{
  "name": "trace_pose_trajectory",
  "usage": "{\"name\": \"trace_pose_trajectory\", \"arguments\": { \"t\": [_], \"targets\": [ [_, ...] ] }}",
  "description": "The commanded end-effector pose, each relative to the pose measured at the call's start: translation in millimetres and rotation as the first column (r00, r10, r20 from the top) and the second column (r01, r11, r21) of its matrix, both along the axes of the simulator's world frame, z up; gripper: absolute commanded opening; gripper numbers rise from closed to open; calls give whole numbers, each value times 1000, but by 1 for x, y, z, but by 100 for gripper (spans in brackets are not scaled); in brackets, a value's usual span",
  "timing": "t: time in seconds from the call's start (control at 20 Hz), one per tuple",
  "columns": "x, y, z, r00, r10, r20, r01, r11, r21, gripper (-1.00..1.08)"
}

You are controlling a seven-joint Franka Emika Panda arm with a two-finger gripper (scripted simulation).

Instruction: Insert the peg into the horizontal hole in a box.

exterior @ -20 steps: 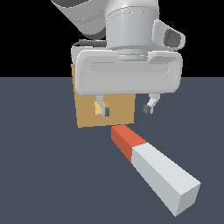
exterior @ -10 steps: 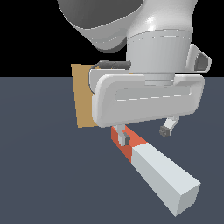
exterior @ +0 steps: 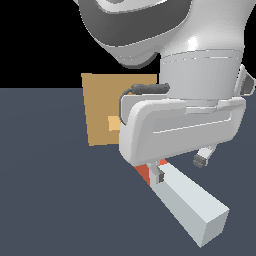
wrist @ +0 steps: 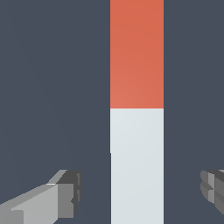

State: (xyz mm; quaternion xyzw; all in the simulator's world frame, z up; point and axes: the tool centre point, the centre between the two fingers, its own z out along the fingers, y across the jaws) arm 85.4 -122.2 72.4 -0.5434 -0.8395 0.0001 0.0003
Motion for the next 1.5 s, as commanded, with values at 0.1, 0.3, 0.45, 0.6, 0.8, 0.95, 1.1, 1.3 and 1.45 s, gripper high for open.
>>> {"name": "trace_pose_trajectory", "arguments": {
  "t": [0.1,0.3,0.45,0.6,0.8,0.95,1.1,1.3,1.45],
  "targets": [
    [3,-1,-1,1000,9,1,-9,1000,0,100],
    [1,0,0,1000,4,1,-4,1000,0,100],
    [2,0,-1,1000,4,1,-4,1000,0,100],
    [1,0,-7,1000,4,1,-4,1000,0,100],
    [1,1,-25,1000,4,1,-4,1000,0,100],
    [0,1,-41,1000,4,1,-4,1000,0,100],
    [0,1,-50,1000,4,1,-4,1000,0,100],
    [1,0,-50,1000,3,1,-3,1000,0,100],
    [1,0,-50,1000,3,1,-3,1000,0,-100]
  ]
}}
